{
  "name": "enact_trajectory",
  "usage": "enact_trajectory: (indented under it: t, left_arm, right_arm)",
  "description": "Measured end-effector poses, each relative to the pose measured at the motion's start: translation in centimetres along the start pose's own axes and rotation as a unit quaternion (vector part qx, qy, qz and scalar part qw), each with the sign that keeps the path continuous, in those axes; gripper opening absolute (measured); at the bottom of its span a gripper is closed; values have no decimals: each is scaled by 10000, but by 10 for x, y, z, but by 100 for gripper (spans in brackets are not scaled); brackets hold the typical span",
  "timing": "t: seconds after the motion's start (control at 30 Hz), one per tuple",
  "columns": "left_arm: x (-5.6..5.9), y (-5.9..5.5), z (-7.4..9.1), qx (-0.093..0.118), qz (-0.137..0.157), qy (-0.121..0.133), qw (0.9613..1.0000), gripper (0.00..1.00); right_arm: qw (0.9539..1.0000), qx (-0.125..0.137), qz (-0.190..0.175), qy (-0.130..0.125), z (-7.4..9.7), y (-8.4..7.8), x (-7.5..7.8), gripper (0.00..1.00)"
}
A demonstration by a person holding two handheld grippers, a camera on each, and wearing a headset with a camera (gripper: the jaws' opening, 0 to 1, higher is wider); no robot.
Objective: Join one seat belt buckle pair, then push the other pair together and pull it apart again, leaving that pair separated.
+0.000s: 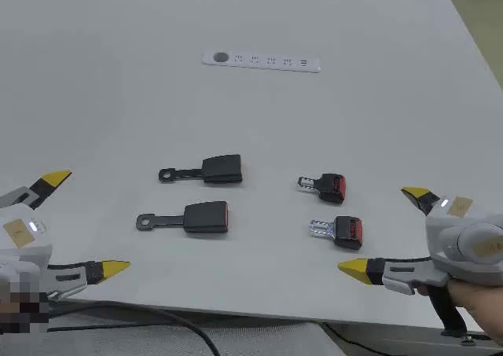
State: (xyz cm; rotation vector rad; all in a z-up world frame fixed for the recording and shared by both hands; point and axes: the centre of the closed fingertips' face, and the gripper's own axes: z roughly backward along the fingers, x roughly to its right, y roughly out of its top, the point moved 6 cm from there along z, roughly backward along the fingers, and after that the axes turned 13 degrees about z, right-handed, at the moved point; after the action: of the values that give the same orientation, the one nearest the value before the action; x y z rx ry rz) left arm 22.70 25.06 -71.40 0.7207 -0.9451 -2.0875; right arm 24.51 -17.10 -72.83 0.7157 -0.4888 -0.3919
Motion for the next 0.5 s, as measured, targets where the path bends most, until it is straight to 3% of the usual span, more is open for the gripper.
enact_trajectory:
  t: [0.13, 0.27, 0.5]
  left_arm:
    - [0, -1, -1, -22, -15, -20, 10000, 94]
    - [1, -1, -1, -33, -2, -33, 10000, 94]
    - [4, 0, -1, 14, -49, -116, 9999, 91]
  right_arm:
    - [9999, -3, -99, 28, 2, 0, 0, 98]
    - [9992, 230, -329, -35, 3, 5, 2, 100]
    - [9997, 77, -221, 34, 1, 2, 0, 97]
